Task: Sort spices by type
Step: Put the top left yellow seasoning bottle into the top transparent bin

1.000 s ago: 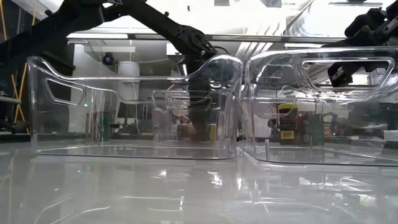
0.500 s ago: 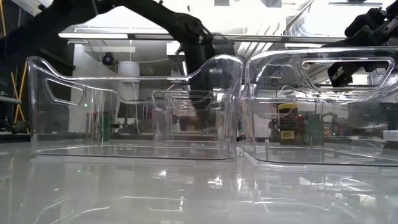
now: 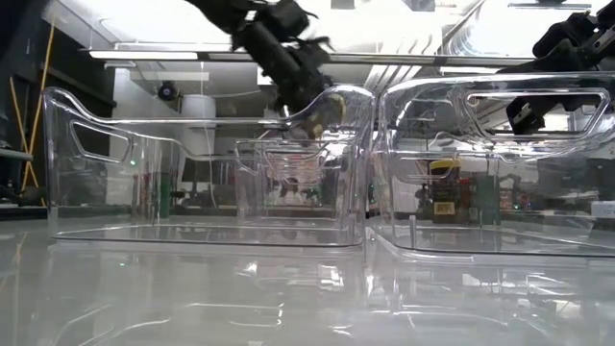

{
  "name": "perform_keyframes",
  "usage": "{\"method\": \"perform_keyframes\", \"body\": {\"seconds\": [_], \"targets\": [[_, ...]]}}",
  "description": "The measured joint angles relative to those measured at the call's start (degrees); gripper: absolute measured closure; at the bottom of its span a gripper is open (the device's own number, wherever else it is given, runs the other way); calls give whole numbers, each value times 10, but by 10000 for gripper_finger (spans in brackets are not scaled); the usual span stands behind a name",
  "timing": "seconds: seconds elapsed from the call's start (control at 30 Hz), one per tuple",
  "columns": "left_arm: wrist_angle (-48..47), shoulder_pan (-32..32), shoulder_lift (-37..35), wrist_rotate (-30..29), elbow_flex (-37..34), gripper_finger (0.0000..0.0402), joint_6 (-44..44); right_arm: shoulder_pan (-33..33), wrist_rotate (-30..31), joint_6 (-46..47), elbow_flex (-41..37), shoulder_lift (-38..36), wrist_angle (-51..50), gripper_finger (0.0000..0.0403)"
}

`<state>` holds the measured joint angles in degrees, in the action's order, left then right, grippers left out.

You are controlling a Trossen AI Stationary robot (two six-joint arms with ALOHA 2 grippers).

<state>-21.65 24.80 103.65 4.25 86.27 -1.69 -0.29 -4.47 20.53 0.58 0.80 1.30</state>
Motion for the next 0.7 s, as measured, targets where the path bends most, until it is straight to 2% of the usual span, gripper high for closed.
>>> {"method": "perform_keyframes", "body": {"seconds": [0.13, 0.2, 0.3, 0.37, 0.43, 0.57, 0.7], "targets": [[279, -3, -91, 12, -214, 266, -94, 0, 0, 0, 0, 0, 0, 402], [433, -3, -115, 6, -311, 266, -129, 0, 0, 0, 0, 0, 0, 402], [600, -1, -122, -36, -400, 266, -129, 0, 0, 0, 0, 0, 0, 402], [618, 1, -113, -78, -427, 266, -116, 0, 0, 0, 0, 0, 0, 402], [602, 2, -91, -90, -434, 266, -111, 0, 0, 0, 0, 0, 0, 402], [615, -8, -53, -94, -422, 266, -113, 0, 0, 0, 0, 0, 0, 402], [614, -26, -19, -150, -418, 266, -116, 0, 0, 0, 0, 0, 0, 402]]}}
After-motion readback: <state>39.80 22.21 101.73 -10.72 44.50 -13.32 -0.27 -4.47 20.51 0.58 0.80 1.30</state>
